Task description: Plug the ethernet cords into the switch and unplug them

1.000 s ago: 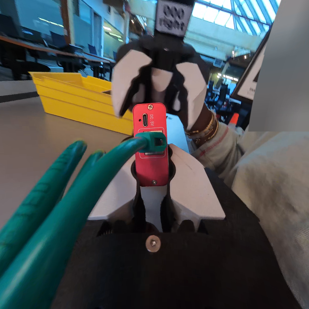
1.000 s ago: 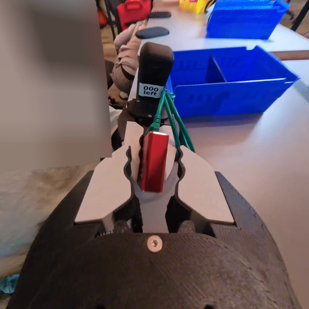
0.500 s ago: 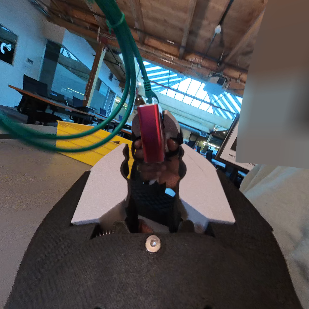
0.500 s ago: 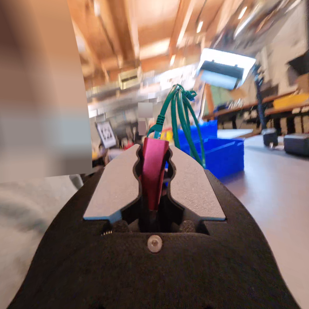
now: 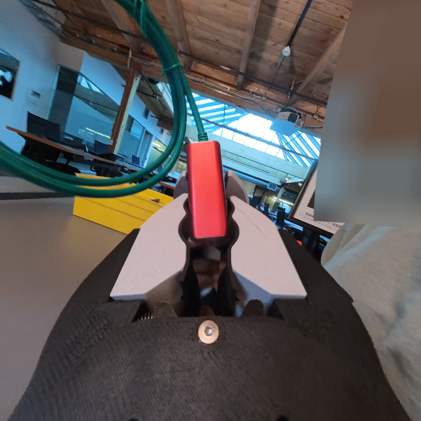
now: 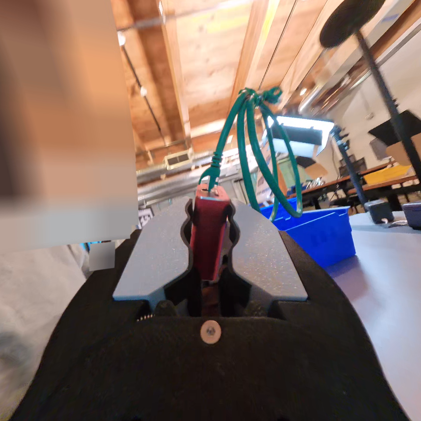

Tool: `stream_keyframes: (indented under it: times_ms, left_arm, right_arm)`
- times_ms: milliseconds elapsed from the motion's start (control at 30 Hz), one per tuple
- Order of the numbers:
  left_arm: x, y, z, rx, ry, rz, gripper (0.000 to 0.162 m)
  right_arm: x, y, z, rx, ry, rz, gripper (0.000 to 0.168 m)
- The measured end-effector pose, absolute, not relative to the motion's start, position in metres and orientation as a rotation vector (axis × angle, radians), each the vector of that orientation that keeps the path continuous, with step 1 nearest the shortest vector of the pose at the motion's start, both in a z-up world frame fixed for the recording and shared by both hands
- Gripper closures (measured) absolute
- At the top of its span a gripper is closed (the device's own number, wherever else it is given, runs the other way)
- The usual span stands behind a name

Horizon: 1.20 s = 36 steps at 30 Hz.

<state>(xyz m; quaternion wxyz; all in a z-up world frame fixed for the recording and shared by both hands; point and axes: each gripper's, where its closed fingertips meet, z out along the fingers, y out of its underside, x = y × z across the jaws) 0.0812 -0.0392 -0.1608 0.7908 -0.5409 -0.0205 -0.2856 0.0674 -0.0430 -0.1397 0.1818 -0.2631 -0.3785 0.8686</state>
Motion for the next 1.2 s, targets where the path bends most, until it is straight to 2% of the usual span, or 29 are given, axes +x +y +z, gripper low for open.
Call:
stream_keyframes:
  times_ms: [67,167,333,500,567,667,700,767,900,1033,1200]
  left_arm:
    - [0.085,-0.038,-0.168,-1.228,-0.019,-0.651,0.134]
    - [0.097,-0.034,-0.174,-1.286,0.03,-0.689,0.134]
    - [0.105,-0.03,-0.183,-1.359,0.078,-0.682,0.134]
    - [0.093,-0.031,-0.169,-1.235,-0.008,-0.693,0.132]
    - [0.088,-0.031,-0.166,-1.192,-0.05,-0.694,0.118]
    - [0.089,-0.032,-0.162,-1.173,-0.04,-0.671,0.111]
    - [0.089,-0.032,-0.16,-1.164,-0.043,-0.658,0.112]
    - [0.089,-0.034,-0.161,-1.16,-0.035,-0.658,0.134]
    - [0.082,-0.038,-0.162,-1.161,-0.055,-0.675,0.134]
    - [0.081,-0.036,-0.166,-1.191,-0.065,-0.681,0.134]
    - [0.088,-0.034,-0.169,-1.234,-0.018,-0.665,0.134]
  right_arm:
    - [0.073,-0.036,-0.135,-0.708,-1.178,2.437,0.129]
    - [0.082,-0.03,-0.131,-0.665,-1.408,2.408,0.141]
    - [0.088,-0.035,-0.144,-0.669,-1.709,2.353,0.151]
    - [0.088,-0.031,-0.133,-0.591,-1.421,2.403,0.153]
    - [0.09,-0.027,-0.12,-0.551,-1.17,2.523,0.154]
    - [0.085,-0.024,-0.113,-0.564,-0.959,2.634,0.154]
    - [0.082,-0.028,-0.116,-0.578,-0.955,2.644,0.154]
    - [0.077,-0.037,-0.122,-0.623,-0.963,2.646,0.154]
    - [0.071,-0.04,-0.13,-0.711,-1.094,2.658,0.154]
    - [0.078,-0.032,-0.143,-0.748,-1.421,2.454,0.141]
    - [0.09,-0.026,-0.153,-0.776,-1.658,2.285,0.144]
